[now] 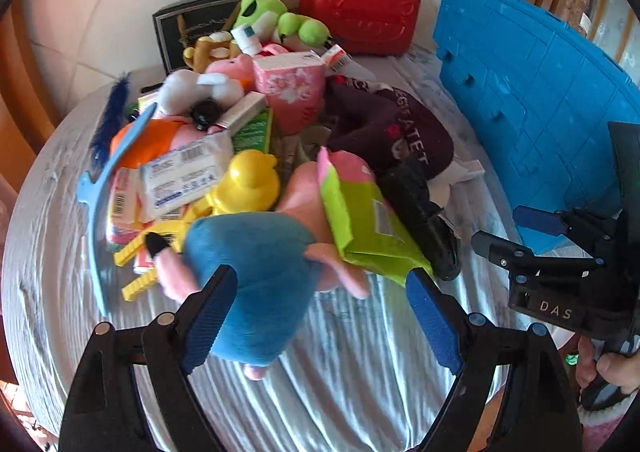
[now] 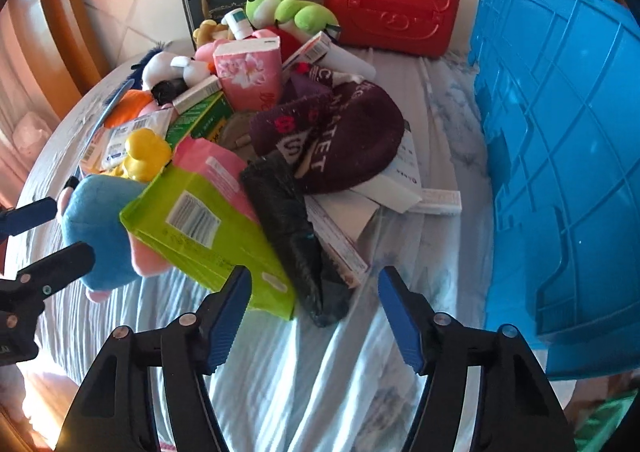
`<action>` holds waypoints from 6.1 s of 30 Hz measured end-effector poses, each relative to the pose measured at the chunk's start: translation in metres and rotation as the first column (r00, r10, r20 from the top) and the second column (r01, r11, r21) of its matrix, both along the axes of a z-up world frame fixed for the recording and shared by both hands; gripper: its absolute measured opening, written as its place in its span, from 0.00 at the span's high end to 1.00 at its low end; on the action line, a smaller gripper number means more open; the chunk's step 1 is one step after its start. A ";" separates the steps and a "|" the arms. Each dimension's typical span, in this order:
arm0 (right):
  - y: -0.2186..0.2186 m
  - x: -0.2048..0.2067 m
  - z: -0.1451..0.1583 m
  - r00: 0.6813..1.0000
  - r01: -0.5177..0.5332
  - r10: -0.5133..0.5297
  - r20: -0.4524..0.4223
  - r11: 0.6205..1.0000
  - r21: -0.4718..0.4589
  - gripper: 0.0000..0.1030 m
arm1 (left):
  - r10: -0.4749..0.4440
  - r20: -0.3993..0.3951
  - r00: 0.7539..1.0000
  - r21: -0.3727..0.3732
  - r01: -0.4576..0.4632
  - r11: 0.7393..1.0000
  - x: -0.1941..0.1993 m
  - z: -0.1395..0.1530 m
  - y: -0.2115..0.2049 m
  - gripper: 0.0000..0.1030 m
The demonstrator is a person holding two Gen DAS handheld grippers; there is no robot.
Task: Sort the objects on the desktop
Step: 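Move both tools back over the pile toward the black wrapped roll, then grasp the black plastic-wrapped roll with the right tool and lift it, then hold the black roll up with the right tool while the left tool reaches toward the pile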
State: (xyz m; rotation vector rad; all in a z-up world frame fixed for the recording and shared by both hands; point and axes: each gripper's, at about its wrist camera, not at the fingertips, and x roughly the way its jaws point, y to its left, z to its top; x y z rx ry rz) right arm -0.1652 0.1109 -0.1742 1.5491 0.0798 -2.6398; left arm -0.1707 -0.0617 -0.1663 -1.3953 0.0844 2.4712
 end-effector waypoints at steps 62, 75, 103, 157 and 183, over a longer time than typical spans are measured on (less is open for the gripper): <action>-0.002 -0.022 0.082 0.936 -0.162 0.138 -0.323 0.986 -0.046 0.67 | 0.120 -0.372 0.921 0.022 -0.121 0.992 -0.016 0.094 0.026 0.78; -0.008 -0.032 0.013 0.985 -0.130 0.121 -0.121 0.989 -0.066 0.67 | 0.052 -0.094 0.994 -0.007 -0.053 0.999 -0.035 -0.008 0.025 0.67; 0.029 -0.072 -0.047 0.998 -0.059 0.059 0.004 0.995 -0.085 0.67 | -0.059 0.041 0.997 -0.207 0.066 0.976 -0.128 -0.095 0.093 0.01; 0.039 -0.092 -0.057 0.988 -0.150 0.151 0.001 0.983 -0.105 0.67 | 0.256 0.002 0.967 0.012 -0.256 0.967 -0.131 -0.096 0.072 0.00; 0.060 -0.060 -0.048 0.997 -0.018 0.024 -0.072 0.997 0.081 0.66 | 0.251 0.148 0.957 -0.112 -0.236 0.965 -0.073 -0.087 0.129 0.10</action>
